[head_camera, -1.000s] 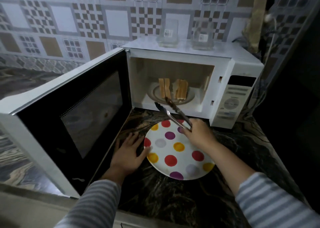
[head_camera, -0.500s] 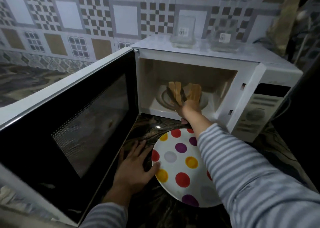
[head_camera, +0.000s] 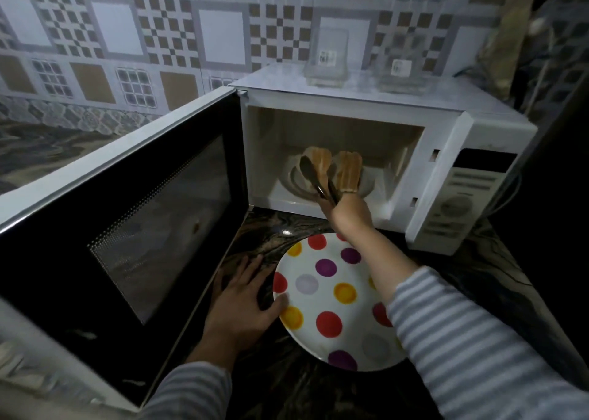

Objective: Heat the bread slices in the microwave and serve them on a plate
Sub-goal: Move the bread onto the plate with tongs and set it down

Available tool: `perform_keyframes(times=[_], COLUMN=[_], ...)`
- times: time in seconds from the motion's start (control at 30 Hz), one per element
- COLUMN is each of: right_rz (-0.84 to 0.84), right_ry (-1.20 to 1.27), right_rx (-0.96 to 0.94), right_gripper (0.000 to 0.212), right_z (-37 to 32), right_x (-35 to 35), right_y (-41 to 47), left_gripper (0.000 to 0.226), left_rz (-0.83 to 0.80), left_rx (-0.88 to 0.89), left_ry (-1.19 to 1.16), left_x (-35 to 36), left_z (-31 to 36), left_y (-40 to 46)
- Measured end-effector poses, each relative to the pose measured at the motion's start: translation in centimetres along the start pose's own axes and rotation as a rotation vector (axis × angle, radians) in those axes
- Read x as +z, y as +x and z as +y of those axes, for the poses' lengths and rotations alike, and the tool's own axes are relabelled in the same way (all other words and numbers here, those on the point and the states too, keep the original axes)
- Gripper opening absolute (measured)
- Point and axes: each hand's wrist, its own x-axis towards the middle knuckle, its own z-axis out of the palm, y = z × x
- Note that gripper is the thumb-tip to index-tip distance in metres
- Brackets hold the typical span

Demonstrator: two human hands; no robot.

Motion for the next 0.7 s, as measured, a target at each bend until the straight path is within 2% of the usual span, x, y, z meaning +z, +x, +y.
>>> perform_keyframes(times=[0.1,0.17,0.23,0.33,0.53,0.7], right_rz=[-0.012,-0.028,-0.065,-0.073,-0.033,-0.031], right_ry=[-0.025,-0.041,-0.069,-0.13,-0.201,-0.249], right_rx=[-0.096,-0.134,-0.13,-0.119,-0.16,-0.172], right_gripper=[0.034,0.03,0.022,0.025,0.038,0.038], right_z=[2.7,4.8,6.7,8.9,11.6,12.0], right_x=[-1.1,-1.8,-2.1,-2.3,-2.1,-1.8], right_y=[-4.5,-7.7,-10.4,-14.0,-18.8,-20.2], left_gripper=[0.087,0.09,0.092,0.094,0.096,0.096], left_rz=[0.011,0.013,0.008,-0.001,-0.026,-0.046], left_rx=[0.002,-0.005,-0.01,0.0,-0.016,-0.018], left_ry=[0.052,0.065,0.082,0.121,0.172,0.187], left_x=[0.1,0.1,0.3,0.4,0.5,0.6], left_z=[0.2,0.3,0.3,0.2,0.2,0.2], left_y=[0.0,-0.1,-0.1,-0.1,-0.1,0.0])
